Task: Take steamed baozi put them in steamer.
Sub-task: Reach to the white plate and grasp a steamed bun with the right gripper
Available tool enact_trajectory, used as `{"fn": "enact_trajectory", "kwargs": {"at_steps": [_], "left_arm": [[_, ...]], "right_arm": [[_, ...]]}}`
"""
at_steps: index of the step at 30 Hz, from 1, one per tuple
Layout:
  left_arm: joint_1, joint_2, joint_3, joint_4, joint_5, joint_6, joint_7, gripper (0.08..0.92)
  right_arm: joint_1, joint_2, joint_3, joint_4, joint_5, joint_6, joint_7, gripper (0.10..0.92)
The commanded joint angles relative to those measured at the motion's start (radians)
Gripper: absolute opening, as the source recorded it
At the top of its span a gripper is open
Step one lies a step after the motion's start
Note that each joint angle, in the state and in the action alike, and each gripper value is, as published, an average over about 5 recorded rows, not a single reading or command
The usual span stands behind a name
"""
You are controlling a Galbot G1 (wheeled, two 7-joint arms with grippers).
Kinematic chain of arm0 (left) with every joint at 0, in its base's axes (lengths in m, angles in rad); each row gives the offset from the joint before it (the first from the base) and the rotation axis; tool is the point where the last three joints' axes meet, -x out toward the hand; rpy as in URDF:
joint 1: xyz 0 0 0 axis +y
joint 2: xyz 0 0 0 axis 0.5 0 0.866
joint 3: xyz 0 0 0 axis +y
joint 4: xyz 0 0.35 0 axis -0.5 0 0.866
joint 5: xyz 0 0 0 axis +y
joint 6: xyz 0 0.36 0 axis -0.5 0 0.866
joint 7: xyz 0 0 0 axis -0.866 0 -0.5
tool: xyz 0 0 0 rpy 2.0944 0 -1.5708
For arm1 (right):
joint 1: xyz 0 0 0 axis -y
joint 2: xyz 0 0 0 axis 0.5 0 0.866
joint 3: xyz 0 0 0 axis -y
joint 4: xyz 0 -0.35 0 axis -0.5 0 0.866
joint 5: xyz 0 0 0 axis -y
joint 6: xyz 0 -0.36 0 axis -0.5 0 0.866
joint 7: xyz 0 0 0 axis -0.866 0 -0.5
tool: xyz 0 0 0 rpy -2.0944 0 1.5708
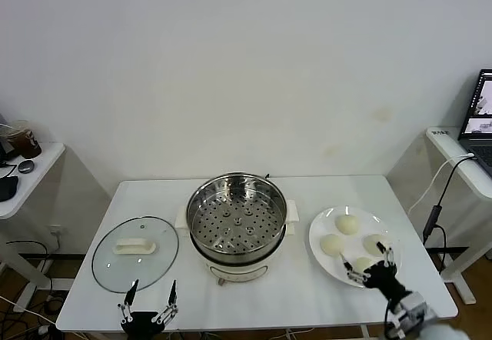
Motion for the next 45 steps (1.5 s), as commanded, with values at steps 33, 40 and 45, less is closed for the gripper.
{"fn": "enact_trajectory", "kwargs": {"at_steps": [33,40,45], "left_arm": [[-0.002,-0.023,-0.068,0.006,0.111,-0.044,0.000,0.823],[-0.002,-0.023,-0.074,0.002,0.112,-0.044,0.004,0.823],[-0.001,-0.023,-0.078,0.001,0.112,-0.045,0.005,0.823]], "right_arm": [[1.265,-0.037,-1.156,-0.870,-0.222,0.010,-0.671,0.823],[1.260,-0.007,-1.173,-0.893,-0.206,-0.010,-0.669,0.820],[1.257,0.009,-1.178,-0.910,-0.203,-0.022,-0.657,0.784]]}}
